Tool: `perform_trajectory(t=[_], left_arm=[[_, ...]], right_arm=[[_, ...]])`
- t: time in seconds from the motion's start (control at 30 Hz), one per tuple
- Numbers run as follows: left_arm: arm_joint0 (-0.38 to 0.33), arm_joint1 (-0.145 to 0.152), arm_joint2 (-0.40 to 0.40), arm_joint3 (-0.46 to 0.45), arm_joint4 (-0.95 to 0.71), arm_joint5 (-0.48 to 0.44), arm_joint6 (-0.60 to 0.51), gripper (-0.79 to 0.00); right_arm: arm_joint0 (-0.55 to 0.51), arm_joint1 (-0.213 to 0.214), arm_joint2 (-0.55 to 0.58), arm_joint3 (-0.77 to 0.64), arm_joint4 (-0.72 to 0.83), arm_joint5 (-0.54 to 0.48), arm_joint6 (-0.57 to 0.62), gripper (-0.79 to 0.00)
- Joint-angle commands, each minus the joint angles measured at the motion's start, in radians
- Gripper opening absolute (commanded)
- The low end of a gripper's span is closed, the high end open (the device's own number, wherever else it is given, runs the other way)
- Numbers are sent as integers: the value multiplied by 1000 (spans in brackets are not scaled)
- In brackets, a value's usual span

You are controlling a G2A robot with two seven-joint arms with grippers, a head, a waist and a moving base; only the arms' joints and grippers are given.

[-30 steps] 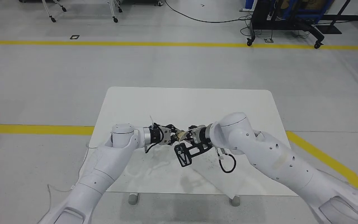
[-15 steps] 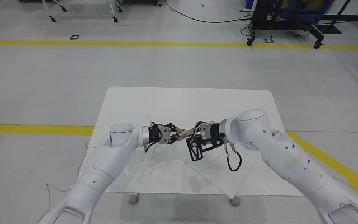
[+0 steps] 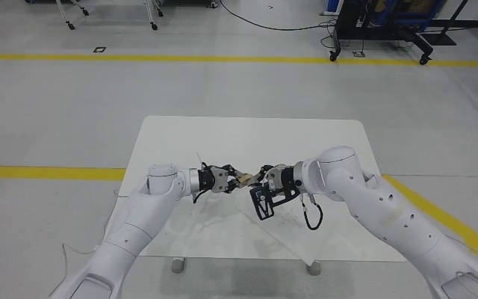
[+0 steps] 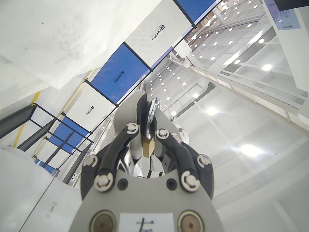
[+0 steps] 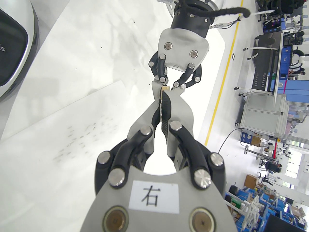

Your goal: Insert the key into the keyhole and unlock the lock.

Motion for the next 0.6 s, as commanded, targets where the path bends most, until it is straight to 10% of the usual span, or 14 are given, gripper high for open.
perform_trajectory(t=[0.0, 0.57], left_arm=[[-1, 0, 2, 1, 2, 1, -6, -785], [-7, 2, 14, 6, 10, 0, -19, -785]], right_arm=[[5, -1, -4, 3, 0, 0, 1, -785], [4, 2, -4, -1, 12, 0, 16, -785]])
